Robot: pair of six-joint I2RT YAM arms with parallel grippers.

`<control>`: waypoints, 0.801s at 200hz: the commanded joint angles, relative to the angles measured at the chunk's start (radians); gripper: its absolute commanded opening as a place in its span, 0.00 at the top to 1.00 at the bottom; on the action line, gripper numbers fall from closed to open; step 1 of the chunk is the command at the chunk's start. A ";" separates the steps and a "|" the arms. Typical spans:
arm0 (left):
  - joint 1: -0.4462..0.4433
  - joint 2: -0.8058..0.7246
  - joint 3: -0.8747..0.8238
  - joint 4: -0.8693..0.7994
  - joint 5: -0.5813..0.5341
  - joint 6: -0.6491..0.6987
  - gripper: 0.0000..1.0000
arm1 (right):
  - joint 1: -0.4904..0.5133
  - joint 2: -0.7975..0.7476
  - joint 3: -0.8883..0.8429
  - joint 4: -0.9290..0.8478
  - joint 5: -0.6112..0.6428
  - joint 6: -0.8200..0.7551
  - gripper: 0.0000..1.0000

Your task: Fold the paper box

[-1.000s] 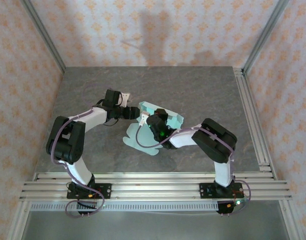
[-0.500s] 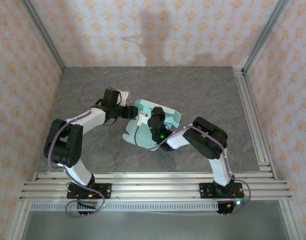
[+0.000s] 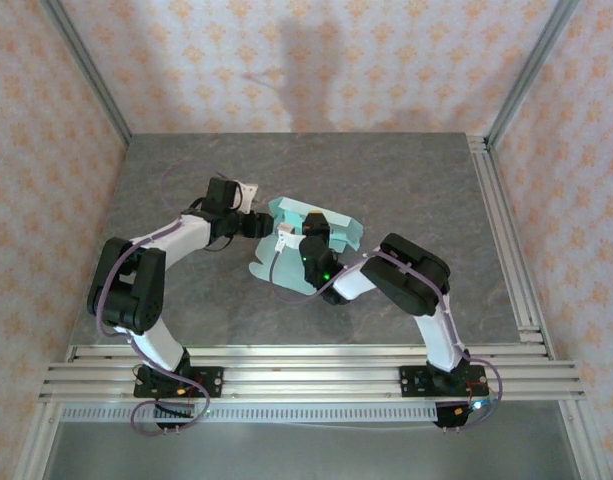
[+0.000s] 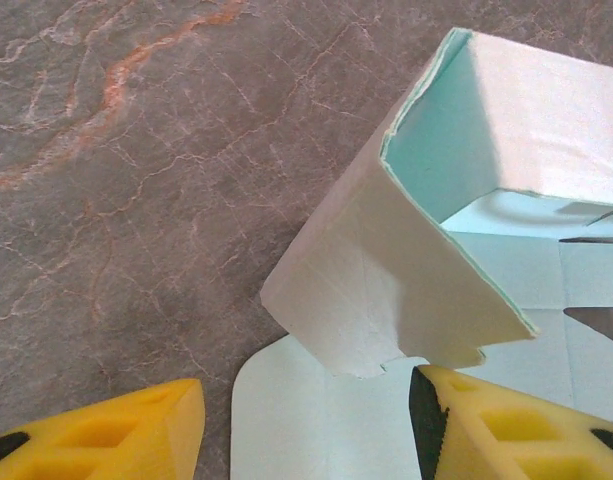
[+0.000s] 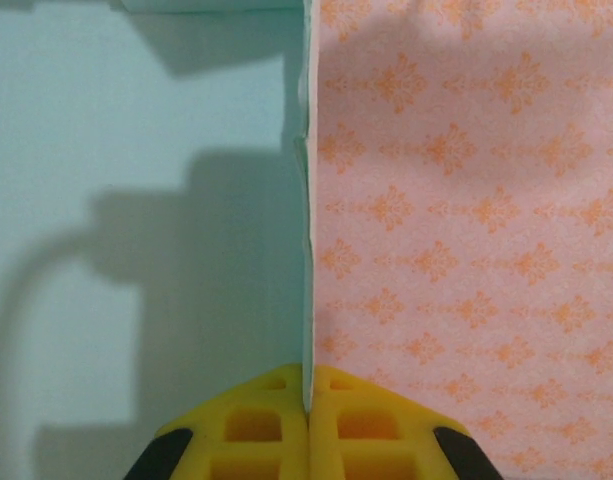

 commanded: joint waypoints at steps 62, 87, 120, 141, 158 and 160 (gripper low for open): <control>0.009 0.081 0.093 -0.026 0.056 0.026 0.42 | -0.003 -0.123 -0.037 -0.276 -0.023 0.180 1.00; 0.008 0.090 0.108 -0.038 0.058 0.040 0.41 | -0.003 -0.124 -0.027 -0.304 -0.025 0.187 1.00; 0.006 0.094 0.104 -0.017 0.113 0.035 0.40 | -0.003 -0.121 -0.015 -0.339 -0.027 0.206 1.00; 0.000 0.106 0.114 -0.029 0.142 0.049 0.41 | -0.004 -0.120 -0.012 -0.343 -0.032 0.213 1.00; -0.009 0.107 0.118 -0.040 0.157 0.066 0.41 | -0.004 -0.121 -0.009 -0.353 -0.035 0.218 1.00; -0.009 0.108 0.118 -0.042 0.158 0.069 0.42 | -0.004 -0.120 -0.009 -0.354 -0.036 0.218 1.00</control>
